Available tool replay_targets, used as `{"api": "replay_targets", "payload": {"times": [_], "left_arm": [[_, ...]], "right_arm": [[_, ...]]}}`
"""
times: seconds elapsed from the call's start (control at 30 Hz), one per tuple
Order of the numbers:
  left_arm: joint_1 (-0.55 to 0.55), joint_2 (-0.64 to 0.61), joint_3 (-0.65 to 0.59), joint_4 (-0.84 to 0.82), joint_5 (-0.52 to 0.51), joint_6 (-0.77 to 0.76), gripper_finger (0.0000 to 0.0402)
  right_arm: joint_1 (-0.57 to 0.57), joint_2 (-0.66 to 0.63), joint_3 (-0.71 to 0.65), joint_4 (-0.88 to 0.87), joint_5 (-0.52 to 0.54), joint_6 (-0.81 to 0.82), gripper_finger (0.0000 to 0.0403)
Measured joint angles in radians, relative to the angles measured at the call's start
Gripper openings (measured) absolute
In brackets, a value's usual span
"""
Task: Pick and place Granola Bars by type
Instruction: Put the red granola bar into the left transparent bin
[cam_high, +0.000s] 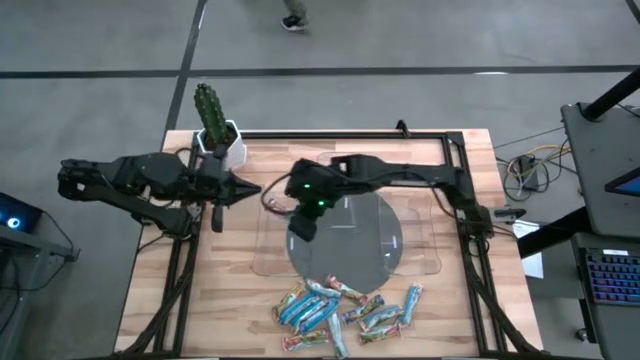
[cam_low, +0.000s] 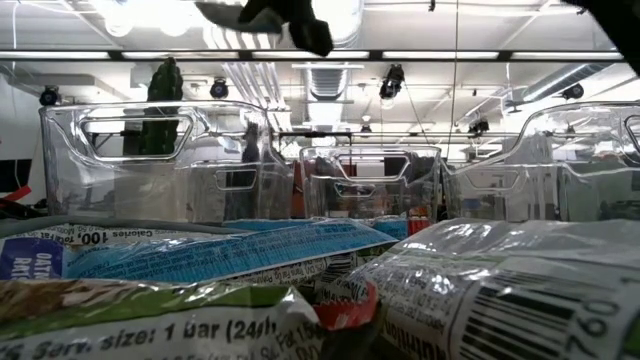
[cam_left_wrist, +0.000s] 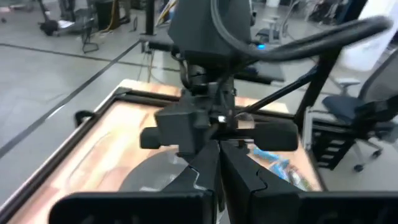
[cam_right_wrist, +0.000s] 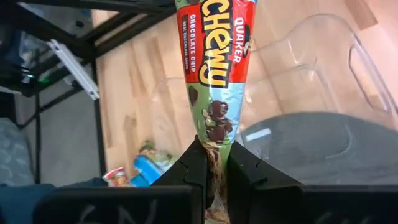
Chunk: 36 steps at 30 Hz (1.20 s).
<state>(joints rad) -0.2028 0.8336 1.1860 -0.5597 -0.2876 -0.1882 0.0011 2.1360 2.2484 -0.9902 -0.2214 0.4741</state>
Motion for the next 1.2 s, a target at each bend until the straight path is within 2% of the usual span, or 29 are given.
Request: {"api": "replay_targets", "payload": {"times": [0.13,0.3,0.5,0.67,1.07,1.2], "left_arm": [[-0.001,-0.061,-0.009,0.012,0.0,0.041,0.0],[-0.002,-0.145,-0.021,-0.02,-0.001,0.05,0.0],[-0.002,-0.248,-0.029,-0.123,-0.002,0.063,0.0],[-0.002,-0.308,-0.027,-0.125,-0.006,0.068,0.0],[-0.002,-0.31,-0.03,-0.131,-0.021,0.08,0.0],[-0.002,-0.308,-0.031,-0.131,-0.021,0.081,0.0]], "right_arm": [[-0.014,0.12,0.109,-0.054,-0.024,-0.032,0.0019],[-0.03,0.176,0.097,-0.046,-0.05,-0.033,0.0019],[-0.05,0.218,0.099,-0.051,-0.041,-0.036,0.0019],[-0.074,0.243,0.099,-0.048,-0.014,-0.042,0.0019],[-0.093,0.249,0.098,-0.047,-0.004,-0.074,0.0021],[-0.094,0.249,0.098,-0.048,-0.004,-0.081,0.0041]]}}
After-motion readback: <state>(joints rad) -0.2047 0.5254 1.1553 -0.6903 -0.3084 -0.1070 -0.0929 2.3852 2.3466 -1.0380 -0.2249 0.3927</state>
